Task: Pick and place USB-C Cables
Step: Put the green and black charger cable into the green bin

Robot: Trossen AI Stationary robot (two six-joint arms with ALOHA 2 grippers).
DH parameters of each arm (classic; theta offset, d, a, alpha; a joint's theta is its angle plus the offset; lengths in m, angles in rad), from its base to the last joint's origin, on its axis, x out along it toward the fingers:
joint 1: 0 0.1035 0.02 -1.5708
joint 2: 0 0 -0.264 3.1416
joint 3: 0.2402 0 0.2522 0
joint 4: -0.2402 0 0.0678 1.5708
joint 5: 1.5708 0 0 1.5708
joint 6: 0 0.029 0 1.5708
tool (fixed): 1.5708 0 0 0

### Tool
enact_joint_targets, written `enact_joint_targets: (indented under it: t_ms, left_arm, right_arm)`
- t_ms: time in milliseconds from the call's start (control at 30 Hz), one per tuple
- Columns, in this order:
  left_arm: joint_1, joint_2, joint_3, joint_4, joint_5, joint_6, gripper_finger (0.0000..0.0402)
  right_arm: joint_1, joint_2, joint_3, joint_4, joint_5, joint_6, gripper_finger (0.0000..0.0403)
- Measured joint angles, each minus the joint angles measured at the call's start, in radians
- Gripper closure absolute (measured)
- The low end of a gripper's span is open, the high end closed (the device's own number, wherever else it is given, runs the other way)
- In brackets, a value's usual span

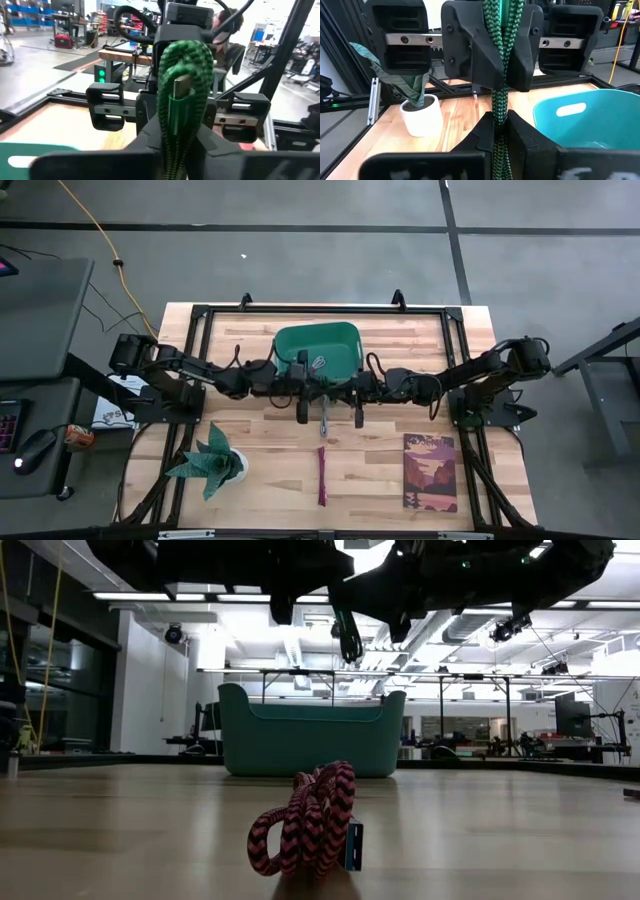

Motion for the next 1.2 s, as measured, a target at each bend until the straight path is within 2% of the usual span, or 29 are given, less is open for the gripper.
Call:
enact_joint_targets:
  t_ms: [233, 400, 567, 633, 733, 833, 967, 1067, 1200]
  left_arm:
    - [0.018, -0.001, 0.001, -0.036, 0.053, -0.013, 0.0396]
    - [0.038, -0.012, 0.001, -0.095, 0.052, -0.006, 0.0399]
    - [0.092, -0.107, -0.014, -0.200, 0.051, 0.001, 0.0400]
    - [0.113, -0.151, -0.023, -0.204, 0.050, 0.002, 0.0400]
    - [0.149, -0.217, -0.056, -0.215, 0.051, 0.001, 0.0401]
    - [0.179, -0.235, -0.065, -0.215, 0.052, -0.009, 0.0401]
    - [0.210, -0.221, -0.064, -0.209, 0.052, -0.017, 0.0401]
    - [0.239, -0.213, -0.064, -0.226, 0.053, -0.024, 0.0401]
    - [0.281, -0.214, 0.015, -0.396, 0.052, -0.003, 0.0401]
  right_arm:
    - [-0.001, 0.000, 0.000, -0.021, 0.005, 0.016, 0.0363]
    - [-0.007, -0.016, 0.000, -0.072, 0.023, 0.051, 0.0304]
    - [-0.006, -0.108, -0.001, -0.247, 0.015, -0.023, 0.0222]
    - [-0.006, -0.169, -0.001, -0.377, 0.017, -0.029, 0.0198]
    - [0.000, -0.252, -0.001, -0.559, 0.073, -0.021, 0.0179]
    - [0.023, -0.318, -0.005, -0.662, 0.152, -0.015, 0.0176]
    - [0.062, -0.404, -0.096, -0.611, 0.228, -0.003, 0.0176]
    - [0.095, -0.469, -0.220, -0.490, 0.291, 0.009, 0.0176]
    - [0.112, -0.556, -0.375, -0.293, 0.404, 0.030, 0.0176]
